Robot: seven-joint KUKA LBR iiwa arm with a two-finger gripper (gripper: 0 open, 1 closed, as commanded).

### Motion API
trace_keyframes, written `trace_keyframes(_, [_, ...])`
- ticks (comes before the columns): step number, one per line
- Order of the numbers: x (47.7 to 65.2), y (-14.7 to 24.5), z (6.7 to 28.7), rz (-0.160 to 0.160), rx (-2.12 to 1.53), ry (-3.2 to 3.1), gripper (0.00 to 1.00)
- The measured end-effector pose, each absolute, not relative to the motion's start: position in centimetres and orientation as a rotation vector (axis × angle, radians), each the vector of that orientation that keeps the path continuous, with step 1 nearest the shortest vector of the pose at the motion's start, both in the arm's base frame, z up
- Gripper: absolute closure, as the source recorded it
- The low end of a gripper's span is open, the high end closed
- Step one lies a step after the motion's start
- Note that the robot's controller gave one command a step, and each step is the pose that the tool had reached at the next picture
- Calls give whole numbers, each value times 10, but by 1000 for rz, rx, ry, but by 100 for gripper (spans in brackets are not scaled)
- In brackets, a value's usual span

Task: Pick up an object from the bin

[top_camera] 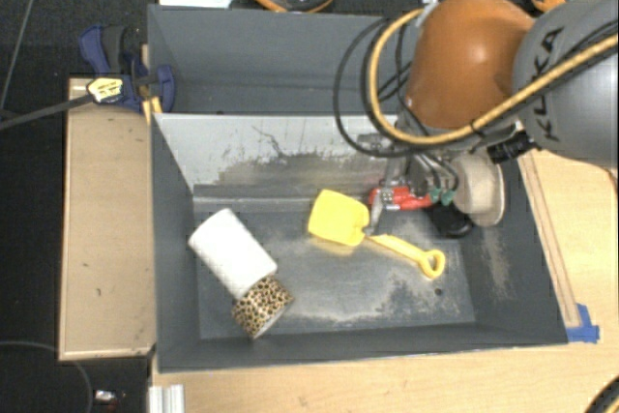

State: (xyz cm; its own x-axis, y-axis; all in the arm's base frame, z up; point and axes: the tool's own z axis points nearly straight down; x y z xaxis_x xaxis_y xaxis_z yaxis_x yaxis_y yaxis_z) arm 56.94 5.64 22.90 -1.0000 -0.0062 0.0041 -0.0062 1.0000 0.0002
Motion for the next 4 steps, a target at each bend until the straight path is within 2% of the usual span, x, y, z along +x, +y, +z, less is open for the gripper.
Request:
trace_keyframes(1, [571,56,234,-2,5,-3145,0])
trace_keyframes(2, [579,0,112,-3,-321,-3132,0])
trace_keyframes(3, [591,34,163,-8,-311,-3142,0])
trace_keyframes(4, [576,36,100,1,-739,-3054,0])
